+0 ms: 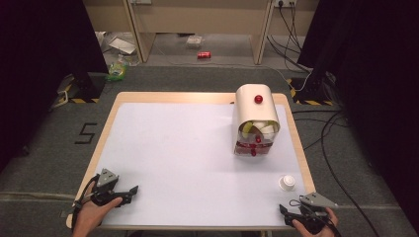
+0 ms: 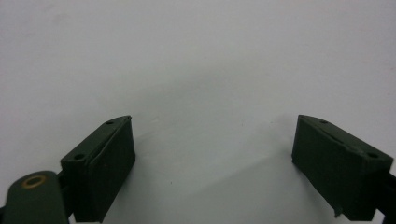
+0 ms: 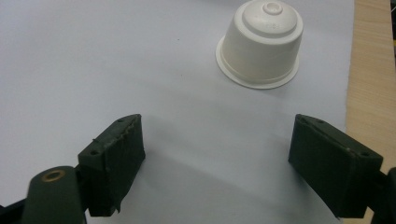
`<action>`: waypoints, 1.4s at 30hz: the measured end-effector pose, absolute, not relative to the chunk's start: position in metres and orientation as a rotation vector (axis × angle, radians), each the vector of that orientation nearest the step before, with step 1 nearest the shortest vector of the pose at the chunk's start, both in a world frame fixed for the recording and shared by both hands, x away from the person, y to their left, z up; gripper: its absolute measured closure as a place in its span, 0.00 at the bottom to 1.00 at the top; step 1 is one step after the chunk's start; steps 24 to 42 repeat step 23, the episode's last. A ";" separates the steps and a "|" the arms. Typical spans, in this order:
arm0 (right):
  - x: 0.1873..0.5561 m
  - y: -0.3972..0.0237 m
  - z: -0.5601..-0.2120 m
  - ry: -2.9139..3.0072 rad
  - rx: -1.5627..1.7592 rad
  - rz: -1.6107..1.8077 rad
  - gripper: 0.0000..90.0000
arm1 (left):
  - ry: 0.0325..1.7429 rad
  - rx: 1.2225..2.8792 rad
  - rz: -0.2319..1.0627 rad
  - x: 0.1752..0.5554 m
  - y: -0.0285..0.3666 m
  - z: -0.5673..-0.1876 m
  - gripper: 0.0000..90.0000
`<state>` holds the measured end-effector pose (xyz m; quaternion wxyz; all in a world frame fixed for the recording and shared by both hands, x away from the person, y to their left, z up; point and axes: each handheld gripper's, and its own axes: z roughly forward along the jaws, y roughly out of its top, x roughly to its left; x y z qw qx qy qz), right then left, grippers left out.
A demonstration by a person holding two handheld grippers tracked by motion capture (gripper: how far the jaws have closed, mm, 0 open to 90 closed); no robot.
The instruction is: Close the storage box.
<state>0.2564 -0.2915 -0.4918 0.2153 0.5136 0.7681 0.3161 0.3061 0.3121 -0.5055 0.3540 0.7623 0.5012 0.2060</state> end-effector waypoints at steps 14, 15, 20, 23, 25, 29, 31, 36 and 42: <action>0.248 -0.291 -0.493 2.111 1.434 0.879 0.20 | 1.296 1.971 0.533 0.306 0.312 -0.506 0.14; 0.247 -0.291 -0.493 2.110 1.431 0.880 0.20 | 1.296 1.970 0.533 0.306 0.312 -0.506 0.14; 0.247 -0.292 -0.494 2.107 1.423 0.887 0.20 | 1.296 1.971 0.533 0.306 0.312 -0.506 0.14; 0.247 -0.292 -0.494 2.107 1.424 0.889 0.20 | 1.295 1.971 0.534 0.306 0.312 -0.506 0.14; 0.247 -0.292 -0.494 2.107 1.424 0.889 0.20 | 1.295 1.971 0.534 0.306 0.312 -0.506 0.14; 0.247 -0.292 -0.494 2.107 1.424 0.889 0.20 | 1.295 1.971 0.534 0.306 0.312 -0.506 0.14; 0.247 -0.292 -0.494 2.107 1.424 0.889 0.20 | 1.295 1.971 0.534 0.306 0.312 -0.506 0.14; 0.247 -0.292 -0.494 2.107 1.424 0.889 0.20 | 1.295 1.971 0.534 0.306 0.312 -0.506 0.14; 0.247 -0.292 -0.494 2.107 1.424 0.889 0.20 | 1.295 1.971 0.534 0.306 0.312 -0.506 0.14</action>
